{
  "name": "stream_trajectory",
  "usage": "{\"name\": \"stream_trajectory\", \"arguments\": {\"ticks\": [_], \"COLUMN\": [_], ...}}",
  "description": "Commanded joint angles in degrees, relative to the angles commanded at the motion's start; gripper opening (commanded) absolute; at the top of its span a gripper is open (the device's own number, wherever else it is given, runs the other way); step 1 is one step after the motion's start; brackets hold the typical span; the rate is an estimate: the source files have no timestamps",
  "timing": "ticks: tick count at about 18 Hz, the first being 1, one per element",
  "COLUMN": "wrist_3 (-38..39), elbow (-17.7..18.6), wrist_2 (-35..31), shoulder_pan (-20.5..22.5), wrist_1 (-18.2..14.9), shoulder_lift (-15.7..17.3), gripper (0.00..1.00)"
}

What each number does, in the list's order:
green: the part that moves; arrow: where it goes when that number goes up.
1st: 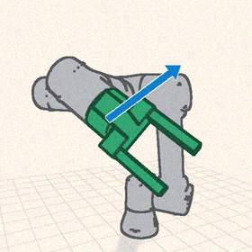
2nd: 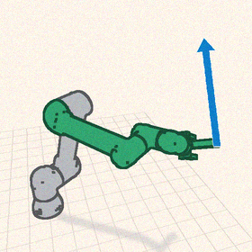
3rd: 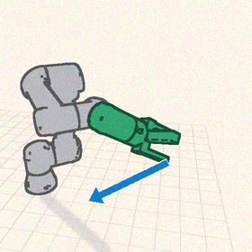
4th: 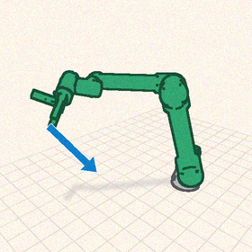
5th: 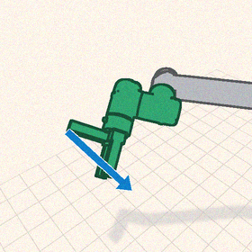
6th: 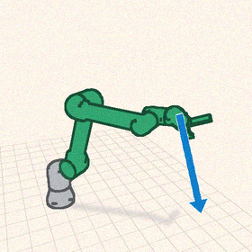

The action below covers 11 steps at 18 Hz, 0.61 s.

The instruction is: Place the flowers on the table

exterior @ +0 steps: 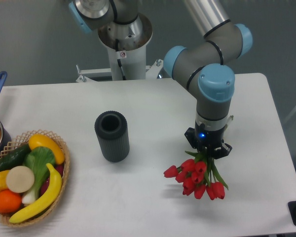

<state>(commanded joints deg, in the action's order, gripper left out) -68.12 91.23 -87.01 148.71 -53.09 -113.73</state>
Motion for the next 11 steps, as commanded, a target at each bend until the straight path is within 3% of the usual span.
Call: {"name": "stream_trajectory", "arguments": {"ticks": [11], "wrist_3": [0.35], "elbow": [2.72], "wrist_2": [0.35], "shoulder_pan": [0.0], "wrist_1": [0.09], "shoulder_lift": [-0.61], "gripper": [0.28]}}
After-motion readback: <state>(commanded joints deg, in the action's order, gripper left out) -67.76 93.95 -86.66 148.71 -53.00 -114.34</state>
